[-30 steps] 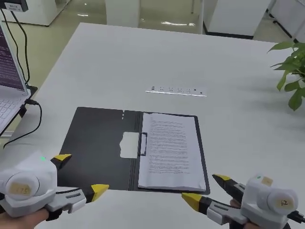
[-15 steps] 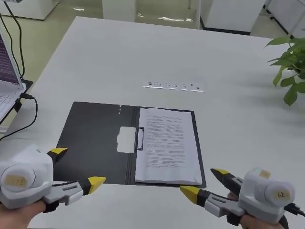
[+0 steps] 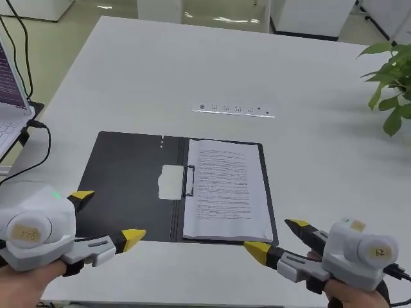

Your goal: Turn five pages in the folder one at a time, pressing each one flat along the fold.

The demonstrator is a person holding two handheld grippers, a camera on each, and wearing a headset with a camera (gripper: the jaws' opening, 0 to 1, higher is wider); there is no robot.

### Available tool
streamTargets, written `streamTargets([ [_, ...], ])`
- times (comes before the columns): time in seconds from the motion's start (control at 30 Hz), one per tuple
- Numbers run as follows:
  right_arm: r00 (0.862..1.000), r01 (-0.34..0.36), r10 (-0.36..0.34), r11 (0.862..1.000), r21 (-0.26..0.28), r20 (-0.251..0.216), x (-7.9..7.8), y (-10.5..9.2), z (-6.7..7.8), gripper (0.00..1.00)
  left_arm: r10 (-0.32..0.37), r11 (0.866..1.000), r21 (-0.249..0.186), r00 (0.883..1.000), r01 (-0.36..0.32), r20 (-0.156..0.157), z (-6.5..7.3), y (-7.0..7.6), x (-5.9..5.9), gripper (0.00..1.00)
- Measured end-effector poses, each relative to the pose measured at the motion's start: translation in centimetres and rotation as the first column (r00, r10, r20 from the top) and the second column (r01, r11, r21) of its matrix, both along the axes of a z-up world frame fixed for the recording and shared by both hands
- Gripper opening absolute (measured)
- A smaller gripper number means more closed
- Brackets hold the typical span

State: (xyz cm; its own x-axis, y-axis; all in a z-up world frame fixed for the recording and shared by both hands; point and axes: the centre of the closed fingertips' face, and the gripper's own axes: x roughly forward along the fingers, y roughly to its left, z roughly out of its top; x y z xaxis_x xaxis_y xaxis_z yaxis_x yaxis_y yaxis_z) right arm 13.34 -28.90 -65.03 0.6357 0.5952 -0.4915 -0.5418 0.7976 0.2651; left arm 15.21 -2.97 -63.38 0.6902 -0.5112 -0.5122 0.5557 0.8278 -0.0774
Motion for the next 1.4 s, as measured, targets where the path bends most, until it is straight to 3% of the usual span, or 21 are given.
streamTargets([
  [1.0,1.000,0.011,-0.011,1.000,-0.011,-0.013,-0.3,-0.6,-0.3,0.72,-0.076,0.997,0.010,0.997,0.076,-0.013,-0.4,-2.2,0.7,0.76],
  [1.4,0.999,0.028,-0.028,1.000,-0.013,-0.023,-0.6,-1.1,-0.5,0.72,-0.186,0.982,0.022,0.982,0.187,-0.019,-0.7,-5.7,1.8,0.75],
])
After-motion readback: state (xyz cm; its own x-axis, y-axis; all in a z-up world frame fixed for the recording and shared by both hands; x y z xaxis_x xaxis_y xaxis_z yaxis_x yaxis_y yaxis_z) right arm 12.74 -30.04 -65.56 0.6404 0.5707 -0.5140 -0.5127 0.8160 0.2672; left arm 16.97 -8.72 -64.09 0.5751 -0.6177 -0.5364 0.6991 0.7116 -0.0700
